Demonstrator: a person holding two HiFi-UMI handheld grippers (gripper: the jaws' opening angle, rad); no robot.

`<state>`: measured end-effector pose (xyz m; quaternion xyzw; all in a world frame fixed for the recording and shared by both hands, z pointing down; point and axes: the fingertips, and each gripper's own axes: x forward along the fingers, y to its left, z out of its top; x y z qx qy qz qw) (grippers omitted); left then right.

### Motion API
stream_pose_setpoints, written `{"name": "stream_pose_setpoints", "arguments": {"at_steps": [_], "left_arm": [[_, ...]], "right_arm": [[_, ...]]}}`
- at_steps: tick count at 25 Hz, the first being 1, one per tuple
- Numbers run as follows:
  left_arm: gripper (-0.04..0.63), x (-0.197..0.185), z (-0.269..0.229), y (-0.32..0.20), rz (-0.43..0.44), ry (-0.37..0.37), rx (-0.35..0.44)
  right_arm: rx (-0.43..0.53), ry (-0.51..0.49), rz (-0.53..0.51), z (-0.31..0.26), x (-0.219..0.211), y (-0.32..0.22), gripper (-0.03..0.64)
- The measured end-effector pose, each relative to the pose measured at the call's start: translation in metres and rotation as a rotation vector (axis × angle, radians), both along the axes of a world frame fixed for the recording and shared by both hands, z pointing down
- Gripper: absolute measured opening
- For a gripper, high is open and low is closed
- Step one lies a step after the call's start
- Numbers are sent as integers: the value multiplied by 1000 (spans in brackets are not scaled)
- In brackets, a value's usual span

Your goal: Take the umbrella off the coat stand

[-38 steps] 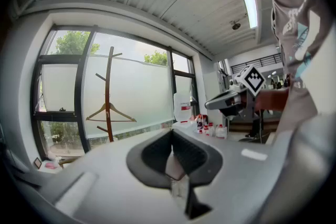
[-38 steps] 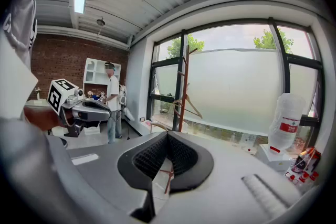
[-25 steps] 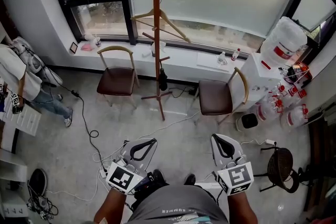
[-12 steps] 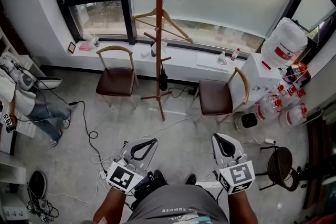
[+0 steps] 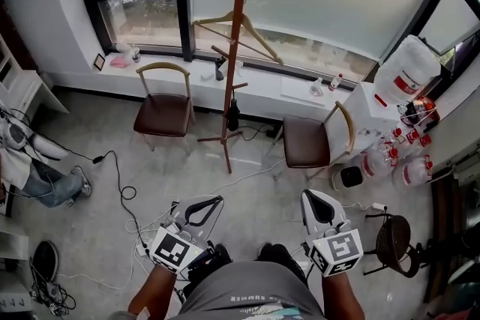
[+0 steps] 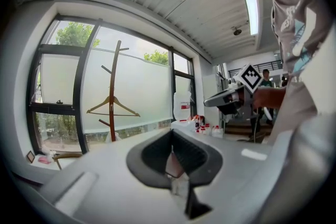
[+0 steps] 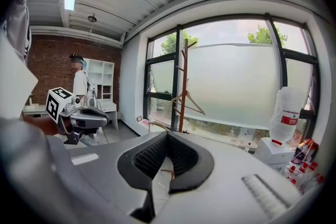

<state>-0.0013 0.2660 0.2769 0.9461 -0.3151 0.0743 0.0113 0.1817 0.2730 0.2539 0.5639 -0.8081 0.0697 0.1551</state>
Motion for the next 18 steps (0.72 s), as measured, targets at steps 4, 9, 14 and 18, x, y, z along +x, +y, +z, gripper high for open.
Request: {"name": "stream_pose_setpoints", "arguments": {"at_steps": [4, 9, 14, 18], "left_arm": [[3, -3, 6, -14, -26, 3, -23], [3, 5, 18, -38, -69, -46, -17], [2, 22, 20, -66, -153, -35, -53], [3, 44, 18, -89, -196, -48, -45]], "right_arm": [[-10, 3, 0, 5, 6, -18, 2], [-20, -22, -39, 17, 16, -54, 2], [-23, -41, -104, 24, 29, -95, 2], [-23, -55, -154, 25, 46, -128, 2]]}}
